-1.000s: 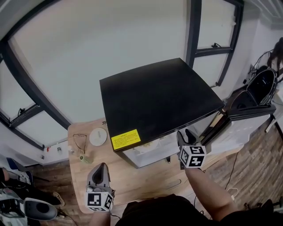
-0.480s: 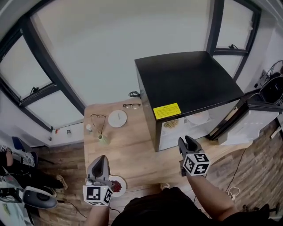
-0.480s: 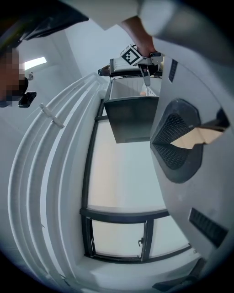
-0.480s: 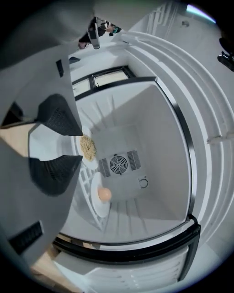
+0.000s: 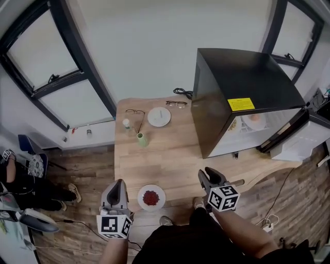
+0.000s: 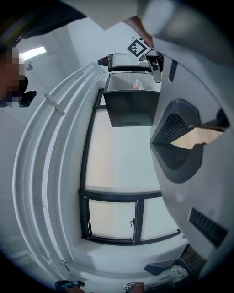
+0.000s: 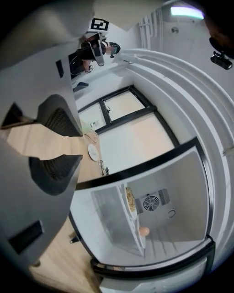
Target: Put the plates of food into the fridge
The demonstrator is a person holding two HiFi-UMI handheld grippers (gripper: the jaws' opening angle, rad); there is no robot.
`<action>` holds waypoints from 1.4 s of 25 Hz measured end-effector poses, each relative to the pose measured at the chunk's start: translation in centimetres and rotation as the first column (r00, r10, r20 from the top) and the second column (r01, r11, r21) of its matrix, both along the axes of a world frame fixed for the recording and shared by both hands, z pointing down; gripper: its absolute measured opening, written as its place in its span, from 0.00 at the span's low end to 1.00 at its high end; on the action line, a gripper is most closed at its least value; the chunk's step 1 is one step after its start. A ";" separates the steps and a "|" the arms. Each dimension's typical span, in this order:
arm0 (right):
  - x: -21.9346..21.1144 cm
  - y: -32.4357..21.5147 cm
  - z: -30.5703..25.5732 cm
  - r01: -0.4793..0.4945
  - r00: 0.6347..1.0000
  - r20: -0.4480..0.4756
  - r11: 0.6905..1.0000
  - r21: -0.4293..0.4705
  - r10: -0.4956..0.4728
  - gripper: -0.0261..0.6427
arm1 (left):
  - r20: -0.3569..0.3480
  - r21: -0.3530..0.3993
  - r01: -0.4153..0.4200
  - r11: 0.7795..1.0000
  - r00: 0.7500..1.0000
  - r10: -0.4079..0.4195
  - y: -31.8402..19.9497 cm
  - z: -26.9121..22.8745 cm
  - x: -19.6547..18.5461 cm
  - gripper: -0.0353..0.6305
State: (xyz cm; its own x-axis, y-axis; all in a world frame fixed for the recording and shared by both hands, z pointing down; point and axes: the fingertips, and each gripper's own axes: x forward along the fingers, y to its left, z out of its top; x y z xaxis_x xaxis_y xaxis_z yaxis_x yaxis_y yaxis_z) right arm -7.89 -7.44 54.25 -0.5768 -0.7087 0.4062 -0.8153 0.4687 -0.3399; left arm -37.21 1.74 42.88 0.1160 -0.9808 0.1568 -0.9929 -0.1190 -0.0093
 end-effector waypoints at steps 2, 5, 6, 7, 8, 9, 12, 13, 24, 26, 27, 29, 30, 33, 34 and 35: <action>-2.2 2.0 1.4 0.040 0.999 0.027 0.998 -0.043 -0.039 0.25 | -0.001 -0.012 0.007 1.000 1.000 -0.007 1.4 0.6 -1.3 0.06; -5.5 4.7 3.7 0.094 0.994 0.073 0.990 -0.104 -0.087 0.25 | 0.000 -0.026 0.013 1.000 1.000 -0.013 3.2 1.5 -3.2 0.06; -6.4 5.5 4.4 0.102 0.992 0.088 0.987 -0.127 -0.092 0.25 | 0.000 -0.033 0.015 0.999 1.000 -0.015 3.7 1.9 -3.8 0.06; -7.2 6.3 5.2 0.106 0.990 0.103 0.983 -0.153 -0.091 0.25 | 0.001 -0.040 0.018 0.999 1.000 -0.018 4.2 2.2 -4.4 0.06; -8.0 7.0 6.0 0.108 0.989 0.119 0.977 -0.182 -0.088 0.25 | 0.001 -0.046 0.022 0.999 1.000 -0.022 4.7 2.6 -5.0 0.06; -8.6 7.7 6.9 0.111 0.988 0.132 0.970 -0.214 -0.084 0.25 | 0.001 -0.051 0.027 0.998 1.000 -0.027 5.2 2.9 -5.6 0.06; -10.2 10.2 9.9 0.122 0.985 0.154 0.941 -0.316 -0.076 0.25 | 0.003 -0.067 0.037 0.997 0.999 -0.037 6.6 3.6 -6.9 0.06; -10.5 11.0 10.9 0.125 0.984 0.160 0.930 -0.346 -0.073 0.25 | 0.002 -0.072 0.038 0.997 0.999 -0.038 6.9 3.8 -7.2 0.06; -12.6 14.9 17.6 0.096 0.975 0.221 0.849 -0.520 0.025 0.25 | 0.024 -0.109 0.086 0.990 0.996 -0.084 9.6 5.1 -10.9 0.06; -13.3 15.5 18.4 0.104 0.974 0.223 0.824 -0.557 0.028 0.25 | 0.031 -0.118 0.092 0.989 0.996 -0.089 10.1 5.3 -11.2 0.06; -13.6 15.8 18.8 0.109 0.973 0.230 0.811 -0.575 0.032 0.25 | 0.034 -0.122 0.096 0.988 0.995 -0.092 10.3 5.4 -11.2 0.06; -14.2 16.3 19.5 0.122 0.970 0.243 0.795 -0.595 0.033 0.25 | 0.042 -0.128 0.101 0.987 0.994 -0.097 10.8 5.6 -11.4 0.06; -14.5 16.4 19.7 0.126 0.970 0.243 0.790 -0.600 0.030 0.25 | 0.047 -0.131 0.105 0.986 0.994 -0.099 11.0 5.6 -11.5 0.06; -15.2 16.6 20.7 0.122 0.973 0.230 0.776 -0.619 0.030 0.25 | 0.059 -0.139 0.119 0.983 0.992 -0.112 11.7 5.6 -12.1 0.06; -15.4 16.6 21.0 0.121 0.973 0.229 0.768 -0.628 0.034 0.25 | 0.063 -0.139 0.123 0.983 0.991 -0.115 11.8 5.6 -12.3 0.06; -15.6 16.5 21.3 0.122 0.972 0.232 0.760 -0.638 0.038 0.25 | 0.068 -0.140 0.125 0.982 0.991 -0.116 11.9 5.5 -12.4 0.06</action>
